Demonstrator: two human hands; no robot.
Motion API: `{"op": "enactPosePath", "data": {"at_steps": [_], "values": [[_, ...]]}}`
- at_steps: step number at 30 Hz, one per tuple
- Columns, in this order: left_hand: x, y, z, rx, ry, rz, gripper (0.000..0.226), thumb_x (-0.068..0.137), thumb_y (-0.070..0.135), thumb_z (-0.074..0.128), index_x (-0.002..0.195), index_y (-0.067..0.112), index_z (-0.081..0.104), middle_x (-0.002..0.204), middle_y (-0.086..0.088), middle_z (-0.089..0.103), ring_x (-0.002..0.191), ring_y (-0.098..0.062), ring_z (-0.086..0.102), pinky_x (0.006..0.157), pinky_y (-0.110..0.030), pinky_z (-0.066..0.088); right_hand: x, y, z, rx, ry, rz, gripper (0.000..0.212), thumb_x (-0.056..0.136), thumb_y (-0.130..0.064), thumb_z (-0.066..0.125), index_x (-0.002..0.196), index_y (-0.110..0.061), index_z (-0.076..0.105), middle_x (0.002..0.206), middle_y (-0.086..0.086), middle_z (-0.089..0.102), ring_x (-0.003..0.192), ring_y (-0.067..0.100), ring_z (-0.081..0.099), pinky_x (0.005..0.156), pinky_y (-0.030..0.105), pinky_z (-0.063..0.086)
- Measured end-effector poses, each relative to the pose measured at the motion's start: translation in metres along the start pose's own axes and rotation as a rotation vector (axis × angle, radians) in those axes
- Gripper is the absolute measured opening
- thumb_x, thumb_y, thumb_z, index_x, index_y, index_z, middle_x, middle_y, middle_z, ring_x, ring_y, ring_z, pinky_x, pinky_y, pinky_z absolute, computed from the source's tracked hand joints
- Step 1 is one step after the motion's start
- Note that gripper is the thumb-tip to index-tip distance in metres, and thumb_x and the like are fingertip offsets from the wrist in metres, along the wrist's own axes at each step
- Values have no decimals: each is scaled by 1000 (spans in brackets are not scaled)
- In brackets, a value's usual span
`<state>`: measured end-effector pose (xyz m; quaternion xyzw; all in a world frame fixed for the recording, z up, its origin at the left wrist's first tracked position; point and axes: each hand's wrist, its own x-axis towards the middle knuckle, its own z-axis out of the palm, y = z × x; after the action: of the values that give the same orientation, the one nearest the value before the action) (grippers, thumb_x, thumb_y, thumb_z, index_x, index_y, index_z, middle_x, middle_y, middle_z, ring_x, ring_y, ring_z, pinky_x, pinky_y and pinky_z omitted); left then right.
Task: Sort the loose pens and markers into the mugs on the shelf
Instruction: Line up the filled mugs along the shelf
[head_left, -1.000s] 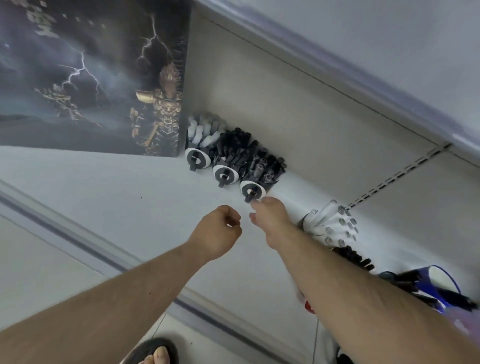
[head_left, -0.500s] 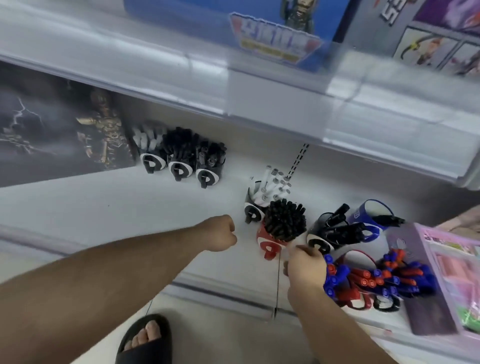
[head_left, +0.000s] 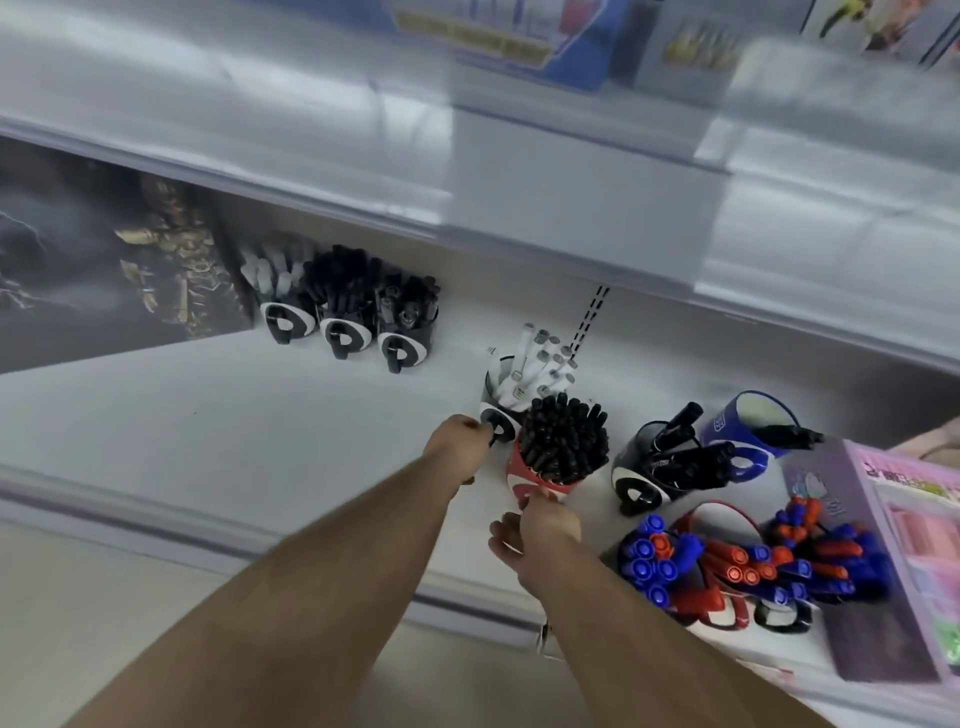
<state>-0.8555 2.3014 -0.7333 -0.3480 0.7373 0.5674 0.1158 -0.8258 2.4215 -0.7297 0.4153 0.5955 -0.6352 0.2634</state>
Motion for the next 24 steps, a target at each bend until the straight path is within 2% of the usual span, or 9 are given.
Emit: {"op": "enactPosePath", "data": {"at_steps": [3, 7, 9, 11, 13, 16, 19, 22, 24], "values": [[14, 3, 17, -100, -73, -88, 32, 96, 40, 48, 117, 19, 59, 111, -6, 57, 98, -30, 61, 80, -35, 57, 7, 0, -8, -50, 45, -52, 31, 101, -13, 38, 107, -6, 67, 72, 12, 55, 57, 24, 55, 60, 32, 48], [34, -7, 25, -325, 17, -54, 30, 95, 29, 56, 116, 10, 66, 93, -6, 63, 90, -30, 63, 90, -45, 56, 12, 3, -15, -111, 51, -89, 34, 100, -11, 36, 103, -5, 69, 69, 11, 56, 53, 22, 54, 55, 29, 45], [44, -9, 25, -428, 64, -66, 24, 92, 25, 60, 108, 11, 70, 84, -5, 66, 87, -30, 66, 91, -47, 55, 14, -3, -16, -149, 40, -95, 35, 100, -9, 33, 106, -3, 67, 66, 11, 54, 52, 22, 52, 54, 29, 43], [50, -9, 22, -459, 75, -82, 12, 89, 24, 63, 85, 15, 71, 77, -5, 64, 79, -27, 63, 92, -44, 54, 18, -9, -17, -222, 31, -110, 34, 101, -7, 30, 109, -4, 63, 65, 10, 52, 52, 22, 51, 54, 29, 40], [55, -7, 14, -490, 93, -100, 18, 88, 23, 63, 72, 15, 65, 73, -6, 58, 76, -25, 59, 91, -42, 52, 24, -11, -16, -267, 24, -119, 33, 100, -6, 29, 108, -6, 61, 65, 9, 50, 51, 22, 50, 53, 28, 39], [70, -6, 1, -506, 136, -132, 18, 85, 28, 64, 71, 18, 63, 78, -6, 60, 85, -29, 65, 86, -38, 53, 29, -9, -12, -246, 5, -94, 35, 99, -9, 32, 107, -6, 66, 61, 7, 52, 46, 21, 51, 53, 27, 41], [85, 0, -10, -564, 174, -159, 17, 85, 30, 64, 70, 23, 60, 79, -3, 61, 93, -32, 67, 92, -42, 54, 35, -14, -12, -300, -33, -114, 37, 97, -12, 31, 106, -7, 66, 66, 8, 57, 49, 21, 55, 57, 28, 45], [94, 11, -14, -646, 180, -161, 21, 88, 26, 66, 70, 19, 57, 71, -2, 55, 81, -25, 61, 92, -39, 51, 41, -25, -13, -355, -52, -127, 37, 94, -10, 30, 101, -9, 67, 66, 6, 56, 50, 20, 54, 57, 28, 47], [100, 14, -14, -672, 187, -164, 23, 89, 24, 67, 70, 18, 55, 70, -1, 53, 71, -21, 56, 93, -38, 51, 42, -29, -11, -380, -59, -118, 39, 94, -8, 31, 104, -9, 69, 64, 4, 53, 48, 17, 49, 54, 26, 45]]}}
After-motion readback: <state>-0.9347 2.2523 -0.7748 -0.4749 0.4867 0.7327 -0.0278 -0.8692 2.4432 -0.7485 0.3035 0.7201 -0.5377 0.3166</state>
